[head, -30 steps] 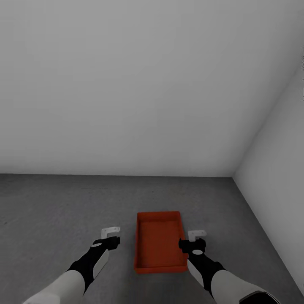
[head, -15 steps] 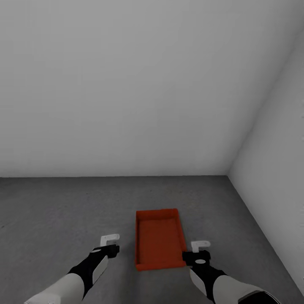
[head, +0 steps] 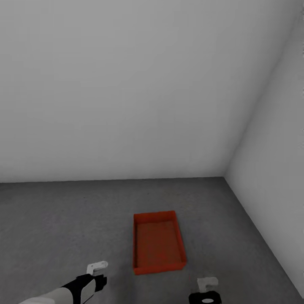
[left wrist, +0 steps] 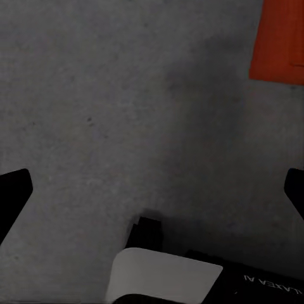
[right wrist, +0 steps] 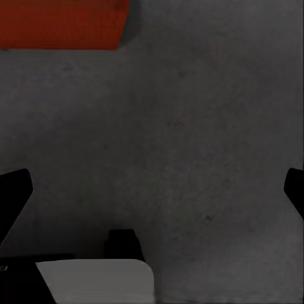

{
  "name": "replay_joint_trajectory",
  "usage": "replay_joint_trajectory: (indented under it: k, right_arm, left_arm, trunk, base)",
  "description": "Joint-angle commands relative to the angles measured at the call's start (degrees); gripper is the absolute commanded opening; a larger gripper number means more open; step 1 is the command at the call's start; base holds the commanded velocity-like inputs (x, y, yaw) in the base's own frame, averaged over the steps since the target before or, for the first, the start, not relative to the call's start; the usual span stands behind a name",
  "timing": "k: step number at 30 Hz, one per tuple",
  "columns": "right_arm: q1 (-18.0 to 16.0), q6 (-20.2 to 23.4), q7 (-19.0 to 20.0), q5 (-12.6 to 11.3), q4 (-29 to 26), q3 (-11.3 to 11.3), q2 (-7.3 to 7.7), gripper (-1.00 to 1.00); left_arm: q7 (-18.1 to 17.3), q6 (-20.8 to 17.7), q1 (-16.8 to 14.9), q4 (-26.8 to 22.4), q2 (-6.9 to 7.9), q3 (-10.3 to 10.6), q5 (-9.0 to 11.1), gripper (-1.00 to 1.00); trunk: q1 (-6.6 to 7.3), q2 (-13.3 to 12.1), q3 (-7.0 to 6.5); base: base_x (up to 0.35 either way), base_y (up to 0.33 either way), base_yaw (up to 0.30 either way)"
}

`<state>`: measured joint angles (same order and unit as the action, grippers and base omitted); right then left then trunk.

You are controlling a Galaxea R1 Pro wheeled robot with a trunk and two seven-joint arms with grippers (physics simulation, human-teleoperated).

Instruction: Move the two storage containers from the living room to the garage. In the garage, place one container on the floor and stack the other container on top of it (either order is fine).

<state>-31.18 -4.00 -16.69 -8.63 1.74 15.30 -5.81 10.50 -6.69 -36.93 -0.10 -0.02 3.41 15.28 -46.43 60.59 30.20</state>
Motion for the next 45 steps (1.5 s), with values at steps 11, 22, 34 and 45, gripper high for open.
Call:
replay_joint_trajectory:
  k: [11, 22, 34, 45]
  right_arm:
    - [7.79, -1.16, 0.03, -0.34, 0.19, 0.45, 0.51, 1.0]
    - [14.63, -3.04, 0.95, -0.23, 0.2, 0.52, 0.78, 1.0]
    - [19.52, -4.49, 5.18, -0.08, 0.2, 0.56, 0.83, 1.0]
    - [21.36, -4.92, 8.4, -0.16, 0.2, 0.61, 0.88, 1.0]
  left_arm:
    - [-0.14, 0.22, 7.79, 0.1, 2.0, 0.37, 1.68, 1.0]
    - [-12.28, 4.43, 16.29, 0.16, 6.27, 0.42, 2.54, 1.0]
    - [-13.99, 6.05, 18.78, 0.12, 6.09, 0.46, 2.41, 1.0]
    - [-14.01, 6.33, 18.82, -0.22, 5.95, 0.45, 1.86, 1.0]
  trunk:
    - [0.0, 0.03, -0.92]
    - [0.0, 0.03, -1.88]
    - [0.0, 0.03, -2.93]
    - [0.0, 0.03, -3.92]
  base:
    - [0.0, 0.0, -0.067]
    - [0.0, 0.0, -0.066]
    - [0.0, 0.0, -0.079]
    - [0.0, 0.0, -0.034]
